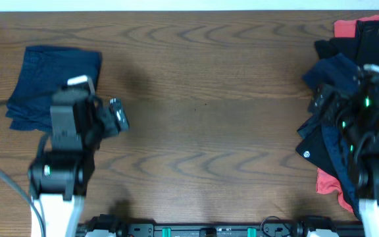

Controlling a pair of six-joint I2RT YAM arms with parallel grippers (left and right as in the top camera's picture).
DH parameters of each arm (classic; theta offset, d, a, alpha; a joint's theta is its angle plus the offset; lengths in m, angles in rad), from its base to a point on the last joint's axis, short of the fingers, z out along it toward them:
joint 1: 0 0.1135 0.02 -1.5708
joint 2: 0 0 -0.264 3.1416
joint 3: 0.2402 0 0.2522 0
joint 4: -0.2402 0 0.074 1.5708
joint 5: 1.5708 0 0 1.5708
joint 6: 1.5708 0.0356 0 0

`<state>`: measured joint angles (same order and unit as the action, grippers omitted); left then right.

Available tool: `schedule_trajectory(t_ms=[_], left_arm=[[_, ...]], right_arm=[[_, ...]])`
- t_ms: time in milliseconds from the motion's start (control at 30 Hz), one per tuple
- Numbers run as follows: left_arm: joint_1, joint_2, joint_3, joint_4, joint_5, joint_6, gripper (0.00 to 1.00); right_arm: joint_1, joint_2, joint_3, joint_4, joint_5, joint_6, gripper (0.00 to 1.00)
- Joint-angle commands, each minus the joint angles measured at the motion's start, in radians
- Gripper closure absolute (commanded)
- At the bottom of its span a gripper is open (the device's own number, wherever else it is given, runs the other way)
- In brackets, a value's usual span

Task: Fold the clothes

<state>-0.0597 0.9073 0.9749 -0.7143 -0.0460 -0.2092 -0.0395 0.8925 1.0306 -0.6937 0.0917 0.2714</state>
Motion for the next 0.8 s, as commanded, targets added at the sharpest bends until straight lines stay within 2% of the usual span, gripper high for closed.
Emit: schedule_trajectory(t_ms=[0, 133, 567, 767], left_arm=[[0.001, -0.083, -0.105, 0.064, -0.023, 0.044, 0.02], [0.001, -0.113, -0.154, 0.120, -0.026, 0.043, 0.02], [0.001, -0.056, -0.154, 0.117, -0.026, 0.044, 0.02], [0.001, -0.022, -0.154, 0.117, -0.026, 0.043, 0.02]], right_arm=[[0.007, -0.072, -0.096, 0.017, 0.069, 0.040, 0.01], [0.007, -0.116, -0.156, 0.001, 0.069, 0.039, 0.01], [0.007, -0.089, -0.171, -0.167, 0.051, 0.039, 0.01], [0.007, -0.087, -0.171, -0.187, 0.051, 0.039, 0.01]])
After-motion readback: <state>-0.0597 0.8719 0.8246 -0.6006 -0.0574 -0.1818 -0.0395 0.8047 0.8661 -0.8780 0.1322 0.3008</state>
